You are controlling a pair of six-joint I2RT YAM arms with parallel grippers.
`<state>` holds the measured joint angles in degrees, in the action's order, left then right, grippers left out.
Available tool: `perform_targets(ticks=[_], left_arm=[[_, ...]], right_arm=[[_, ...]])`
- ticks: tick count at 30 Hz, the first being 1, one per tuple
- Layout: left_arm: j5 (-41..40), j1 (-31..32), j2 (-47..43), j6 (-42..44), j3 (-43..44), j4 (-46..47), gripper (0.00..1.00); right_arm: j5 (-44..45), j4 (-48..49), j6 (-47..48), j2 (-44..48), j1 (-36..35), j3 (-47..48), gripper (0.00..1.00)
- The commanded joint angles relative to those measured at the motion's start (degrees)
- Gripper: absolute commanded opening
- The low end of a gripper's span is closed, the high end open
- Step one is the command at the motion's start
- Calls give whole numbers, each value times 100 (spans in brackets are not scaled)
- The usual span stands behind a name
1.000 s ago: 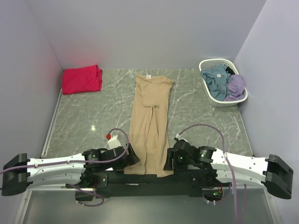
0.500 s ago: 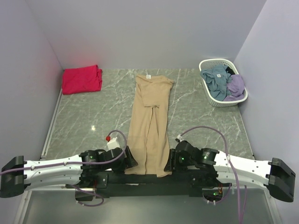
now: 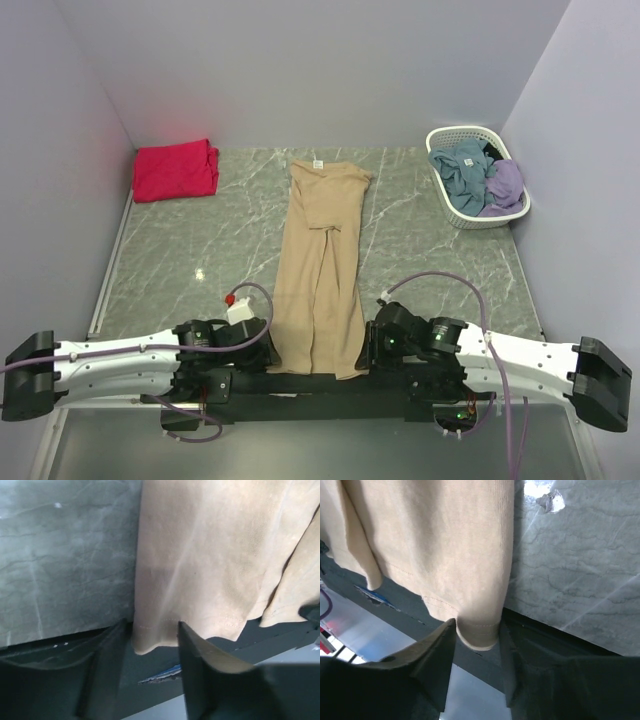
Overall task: Fold and stack the t-shirts
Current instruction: Fold the tshirt
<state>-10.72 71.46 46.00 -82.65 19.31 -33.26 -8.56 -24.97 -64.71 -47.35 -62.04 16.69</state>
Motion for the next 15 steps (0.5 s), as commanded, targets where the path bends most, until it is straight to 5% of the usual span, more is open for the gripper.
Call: perform_targets(ticks=[1, 6, 7, 9, 12, 15], left_arm=[[149, 52, 260, 74, 2, 232, 46], [123, 52, 226, 100, -15, 328, 27], [132, 52, 208, 109, -15, 398, 13], [114, 52, 146, 109, 2, 416, 1], [88, 52, 76, 214, 186, 267, 1], [105, 61, 32, 328, 432, 74, 1]], right_arm=[[12, 142, 19, -151, 17, 36, 38], [-23, 256, 90, -257, 8, 98, 35], [-32, 273, 99, -274, 17, 98, 29], [-41, 300, 99, -283, 25, 107, 16], [29, 125, 169, -248, 8, 247, 0], [56, -174, 187, -64, 8, 405, 0]])
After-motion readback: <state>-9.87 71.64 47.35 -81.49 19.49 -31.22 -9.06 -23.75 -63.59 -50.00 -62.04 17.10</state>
